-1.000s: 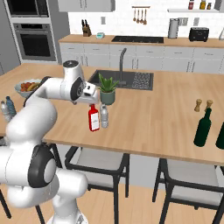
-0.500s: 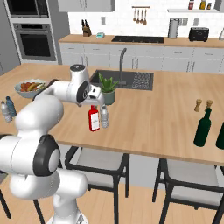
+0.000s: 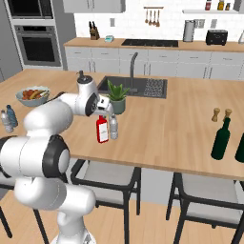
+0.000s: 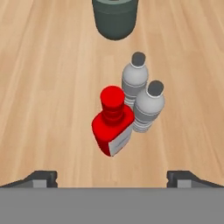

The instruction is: Move the plastic bottles in the middle to the plastics group, and the glass bottles in the middle to the glass group.

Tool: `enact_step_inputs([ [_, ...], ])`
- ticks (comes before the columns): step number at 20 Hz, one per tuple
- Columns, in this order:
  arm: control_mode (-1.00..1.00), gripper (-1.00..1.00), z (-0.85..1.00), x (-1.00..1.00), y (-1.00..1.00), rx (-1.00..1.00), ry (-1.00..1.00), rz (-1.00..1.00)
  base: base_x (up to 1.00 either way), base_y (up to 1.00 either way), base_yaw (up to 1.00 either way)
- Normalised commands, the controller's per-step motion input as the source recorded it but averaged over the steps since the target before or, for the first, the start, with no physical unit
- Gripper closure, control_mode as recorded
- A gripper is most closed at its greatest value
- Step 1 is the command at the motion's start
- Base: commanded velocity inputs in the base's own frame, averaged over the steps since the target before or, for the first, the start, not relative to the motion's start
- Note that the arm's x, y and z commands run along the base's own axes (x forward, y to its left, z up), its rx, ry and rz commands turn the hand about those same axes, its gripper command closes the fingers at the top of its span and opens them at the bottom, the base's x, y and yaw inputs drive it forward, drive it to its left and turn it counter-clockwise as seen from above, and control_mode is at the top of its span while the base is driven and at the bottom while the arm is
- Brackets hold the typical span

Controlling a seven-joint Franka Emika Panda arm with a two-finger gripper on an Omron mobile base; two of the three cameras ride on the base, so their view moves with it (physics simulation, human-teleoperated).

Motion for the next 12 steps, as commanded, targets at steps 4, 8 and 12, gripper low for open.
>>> enact_step_inputs([
  [4, -1.00, -1.00, -0.15, 0.19, 0.00, 0.00, 0.00, 0.00, 0.00, 0.00, 0.00],
  [8, -1.00, -1.00, -0.30, 0.31, 0.00, 0.00, 0.00, 0.00, 0.00, 0.00, 0.00],
  [12, -1.00, -1.00, -0.16, 0.21, 0.00, 0.00, 0.00, 0.00, 0.00, 0.00, 0.00],
])
